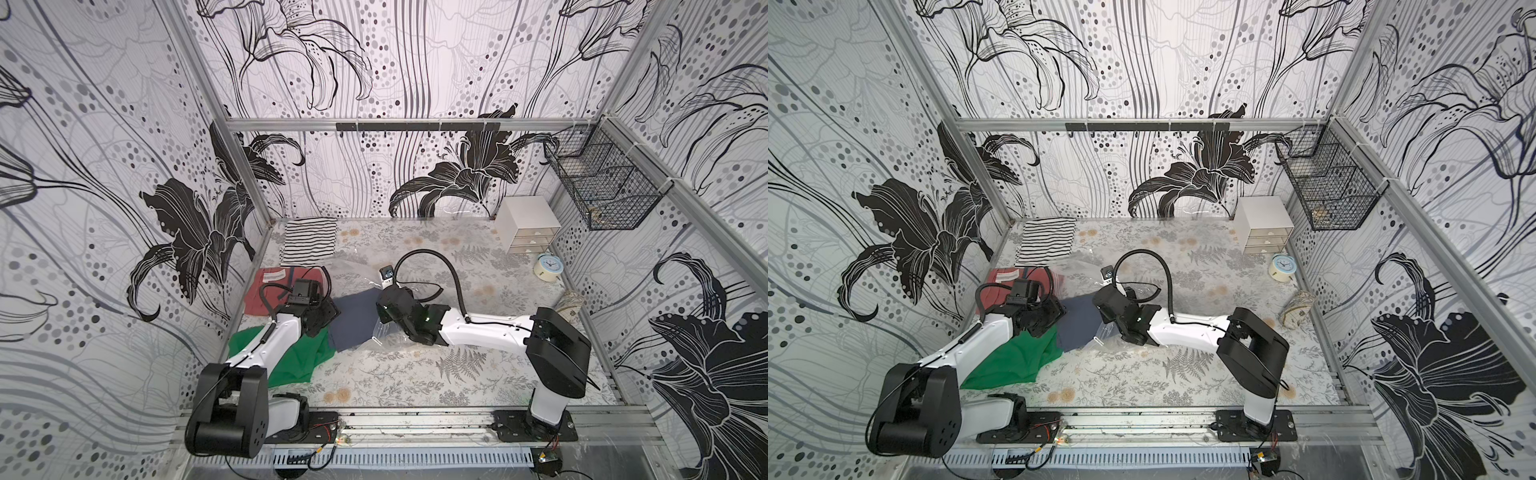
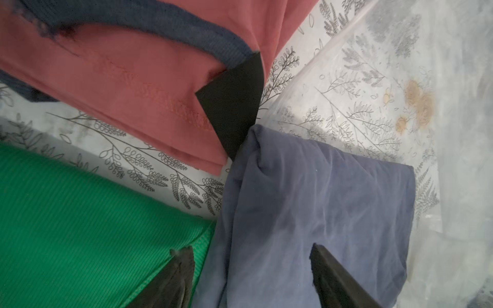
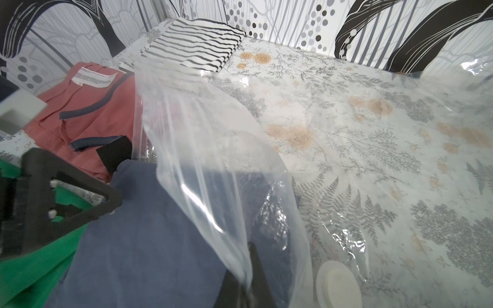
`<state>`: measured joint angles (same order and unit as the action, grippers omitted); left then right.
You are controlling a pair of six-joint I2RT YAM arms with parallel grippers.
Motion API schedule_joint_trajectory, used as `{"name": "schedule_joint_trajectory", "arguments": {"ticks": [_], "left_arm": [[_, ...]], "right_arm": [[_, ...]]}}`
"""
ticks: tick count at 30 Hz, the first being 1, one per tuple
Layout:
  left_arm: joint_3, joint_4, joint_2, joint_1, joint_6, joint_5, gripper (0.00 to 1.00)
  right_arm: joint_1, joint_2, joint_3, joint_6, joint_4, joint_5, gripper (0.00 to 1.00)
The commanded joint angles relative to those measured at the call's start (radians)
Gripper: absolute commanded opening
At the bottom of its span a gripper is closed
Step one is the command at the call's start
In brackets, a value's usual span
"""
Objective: Take the tank top out of the vacuum bag
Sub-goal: Take out the tank top from the vacuum bag.
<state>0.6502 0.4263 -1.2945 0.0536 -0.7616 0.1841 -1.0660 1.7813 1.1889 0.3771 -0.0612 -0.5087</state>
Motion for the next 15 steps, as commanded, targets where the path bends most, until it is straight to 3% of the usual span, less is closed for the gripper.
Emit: {"name": "schedule_joint_trajectory", "arguments": {"ticks": [1, 10, 15], "left_arm": [[0.027, -0.057, -0.016, 0.005, 0.049, -0.008, 0.73], [-0.038, -0.198, -0.065, 0.027, 0.037, 0.021, 0.7], [-0.003, -0.09, -0.055, 0.031, 0.073, -0.064, 0.71]], "right_arm": [[0.004, -0.048, -0.018, -0.012, -0.02, -0.034, 0.0], [0.005, -0.051, -0.016, -0.021, -0.027, -0.027, 0.0], [0.005, -0.055, -0.018, -0.024, -0.029, -0.027, 0.0]]}}
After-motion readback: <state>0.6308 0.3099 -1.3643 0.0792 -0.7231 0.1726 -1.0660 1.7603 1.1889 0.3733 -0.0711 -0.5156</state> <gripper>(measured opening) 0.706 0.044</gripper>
